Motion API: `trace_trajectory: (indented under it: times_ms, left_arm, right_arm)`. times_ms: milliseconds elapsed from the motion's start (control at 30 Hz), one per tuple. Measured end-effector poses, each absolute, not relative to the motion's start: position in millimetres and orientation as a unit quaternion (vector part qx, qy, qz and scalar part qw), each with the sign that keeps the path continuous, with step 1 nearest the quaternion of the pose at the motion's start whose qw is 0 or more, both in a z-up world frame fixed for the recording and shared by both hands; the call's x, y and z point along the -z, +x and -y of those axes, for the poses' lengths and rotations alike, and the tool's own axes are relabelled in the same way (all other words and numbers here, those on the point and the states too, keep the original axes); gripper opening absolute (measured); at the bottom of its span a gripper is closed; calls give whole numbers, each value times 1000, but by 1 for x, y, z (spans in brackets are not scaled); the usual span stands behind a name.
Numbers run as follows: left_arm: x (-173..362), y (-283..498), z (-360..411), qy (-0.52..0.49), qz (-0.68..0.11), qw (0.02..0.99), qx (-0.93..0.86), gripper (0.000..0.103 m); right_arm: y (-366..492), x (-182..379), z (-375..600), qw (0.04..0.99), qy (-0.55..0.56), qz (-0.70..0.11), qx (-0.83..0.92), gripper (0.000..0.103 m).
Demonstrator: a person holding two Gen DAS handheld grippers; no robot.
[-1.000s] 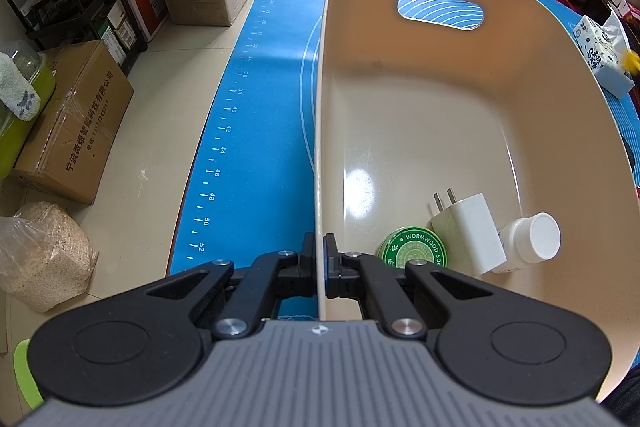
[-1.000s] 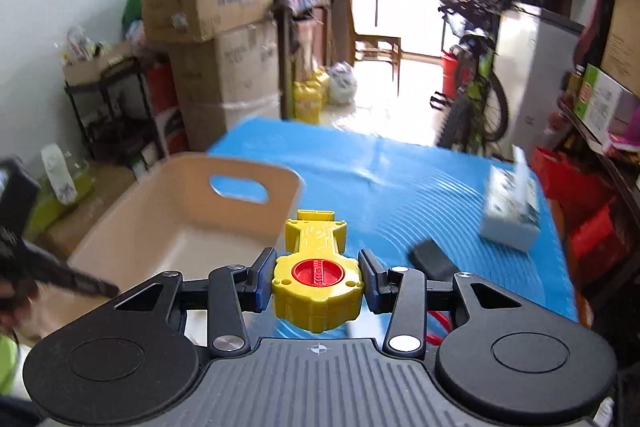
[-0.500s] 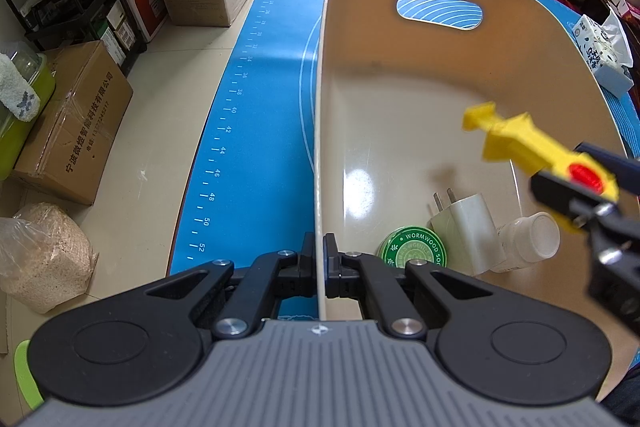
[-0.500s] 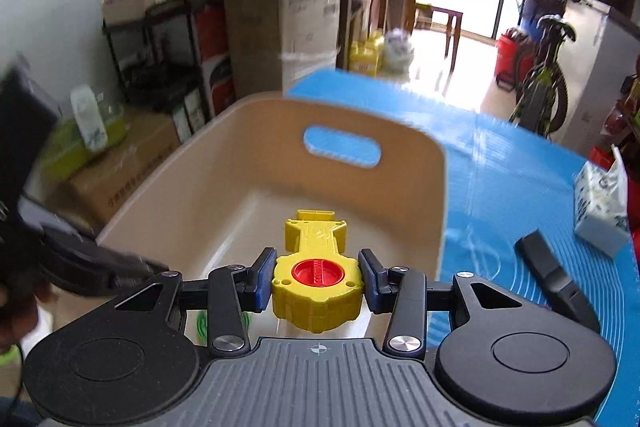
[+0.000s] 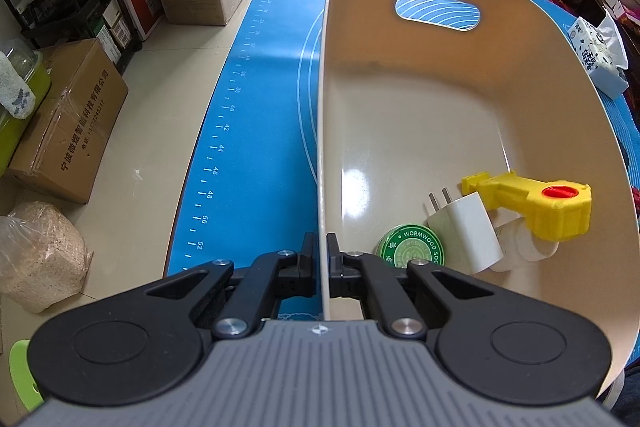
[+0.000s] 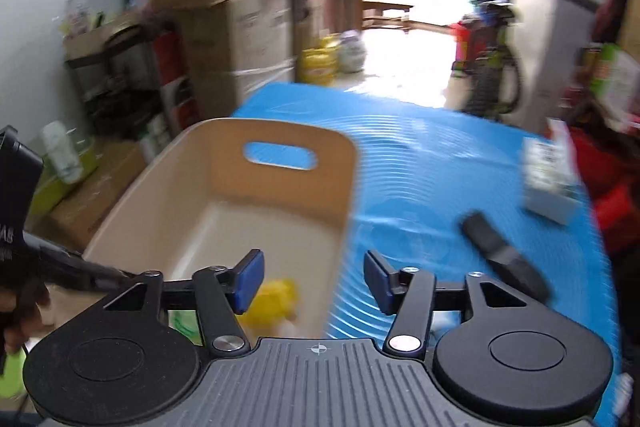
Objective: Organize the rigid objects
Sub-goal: 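Drop the yellow-and-red tool into the basket with the right tool, then grasp the white tape roll with the right tool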
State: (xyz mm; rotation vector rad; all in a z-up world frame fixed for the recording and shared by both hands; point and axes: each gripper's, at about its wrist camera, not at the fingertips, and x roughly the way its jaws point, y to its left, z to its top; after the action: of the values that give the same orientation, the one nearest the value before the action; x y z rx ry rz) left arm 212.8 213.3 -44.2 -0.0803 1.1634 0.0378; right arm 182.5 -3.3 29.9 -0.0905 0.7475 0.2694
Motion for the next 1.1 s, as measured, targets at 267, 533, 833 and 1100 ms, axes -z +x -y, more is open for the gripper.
trace_trajectory:
  times_ms: [267, 533, 833, 1100]
  left_arm:
    - [44, 212, -212, -35, -549, 835, -22, 5]
    - [45, 212, -210, -32, -551, 834, -25, 5]
    - [45, 212, -210, -32, -550, 834, -24, 5]
    - [46, 212, -209, -30, -550, 834, -25, 5]
  right_arm:
    - [112, -1, 74, 875, 71, -476, -59, 68]
    - [105, 45, 56, 852, 94, -510, -67, 68]
    - [124, 56, 50, 854, 95, -503, -89, 32]
    - [122, 42, 50, 870, 70, -480, -84, 29]
